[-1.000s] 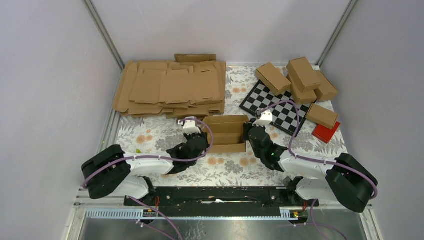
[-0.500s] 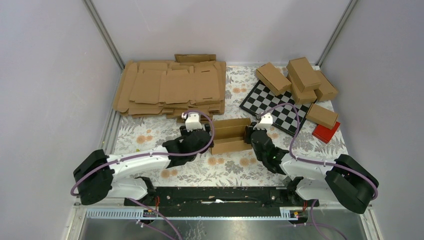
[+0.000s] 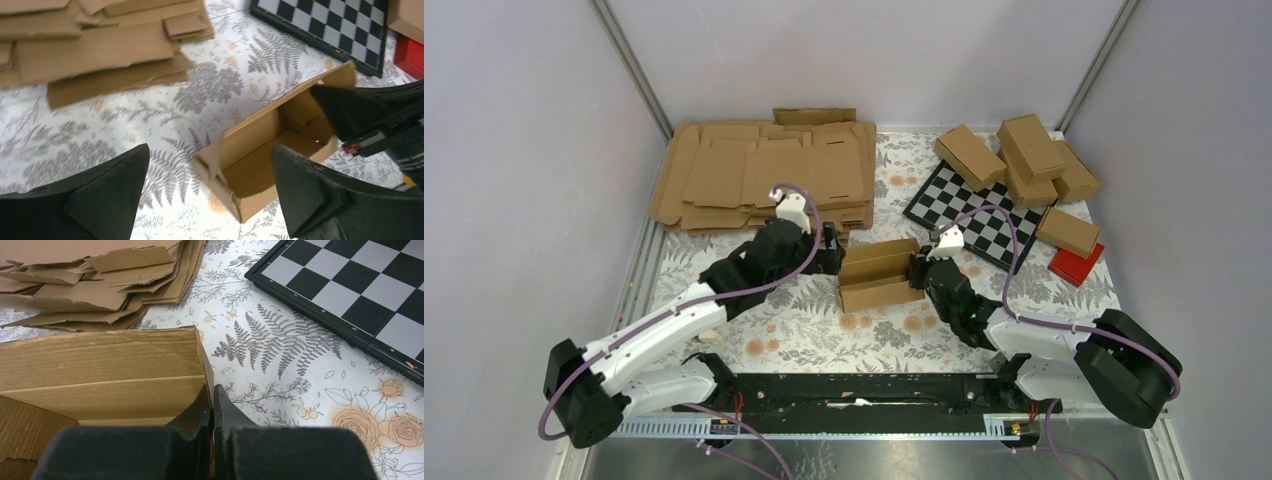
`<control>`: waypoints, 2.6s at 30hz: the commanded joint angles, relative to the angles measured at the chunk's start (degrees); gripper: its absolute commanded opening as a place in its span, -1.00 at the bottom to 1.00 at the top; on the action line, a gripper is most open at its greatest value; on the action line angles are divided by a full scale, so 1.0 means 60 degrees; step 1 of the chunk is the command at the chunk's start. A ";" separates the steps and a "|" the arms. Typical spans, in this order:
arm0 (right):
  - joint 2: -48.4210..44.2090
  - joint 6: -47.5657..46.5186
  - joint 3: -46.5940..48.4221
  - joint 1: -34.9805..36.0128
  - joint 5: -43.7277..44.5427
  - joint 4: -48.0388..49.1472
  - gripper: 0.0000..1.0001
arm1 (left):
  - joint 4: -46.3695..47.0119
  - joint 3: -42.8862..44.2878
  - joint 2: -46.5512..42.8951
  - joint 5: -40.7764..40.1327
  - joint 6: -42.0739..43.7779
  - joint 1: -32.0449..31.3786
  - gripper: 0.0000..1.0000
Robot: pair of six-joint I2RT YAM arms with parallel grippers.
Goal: Fold the paper box
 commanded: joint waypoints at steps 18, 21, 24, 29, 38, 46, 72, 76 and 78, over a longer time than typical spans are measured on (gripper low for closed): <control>-0.0030 -0.0533 0.0563 -0.0029 -0.0631 -0.0211 -1.00 | 0.0905 0.2734 0.4611 0.5384 0.3281 -0.0067 0.98; 0.0008 -0.0558 0.0653 -0.0029 -0.0626 -0.0268 -1.00 | 0.0247 0.3009 0.4929 0.5044 0.3649 -0.0502 0.98; 0.0042 -0.0549 0.0692 -0.0029 -0.0615 -0.0305 -1.00 | -0.0075 0.3087 0.5062 0.4300 0.3826 -0.0916 0.98; 0.0090 -0.0546 0.0732 -0.0030 -0.0586 -0.0352 -1.00 | -0.0073 0.3022 0.4983 0.3647 0.3928 -0.1192 0.98; 0.0079 -0.0598 0.0758 -0.0029 -0.0603 -0.0388 -1.00 | -0.0027 0.2944 0.4927 0.3251 0.3931 -0.1343 0.98; 0.0088 -0.0626 0.0755 -0.0029 -0.0757 -0.0388 -1.00 | 0.0535 0.3041 0.4383 0.4387 0.3491 -0.1342 0.98; -0.1199 -0.0584 0.1094 -0.0029 -0.1056 -0.2230 0.42 | -0.0770 0.3561 0.5402 0.2897 0.4020 -0.1537 0.16; -0.2224 -0.0320 0.1150 -0.0030 -0.1126 -0.3525 0.66 | -0.0770 0.3579 0.5437 0.2892 0.4039 -0.1554 0.06; -0.2682 0.0002 0.1205 -0.0029 -0.1152 -0.4364 0.69 | -0.0770 0.3591 0.5486 0.2868 0.4053 -0.1551 -0.01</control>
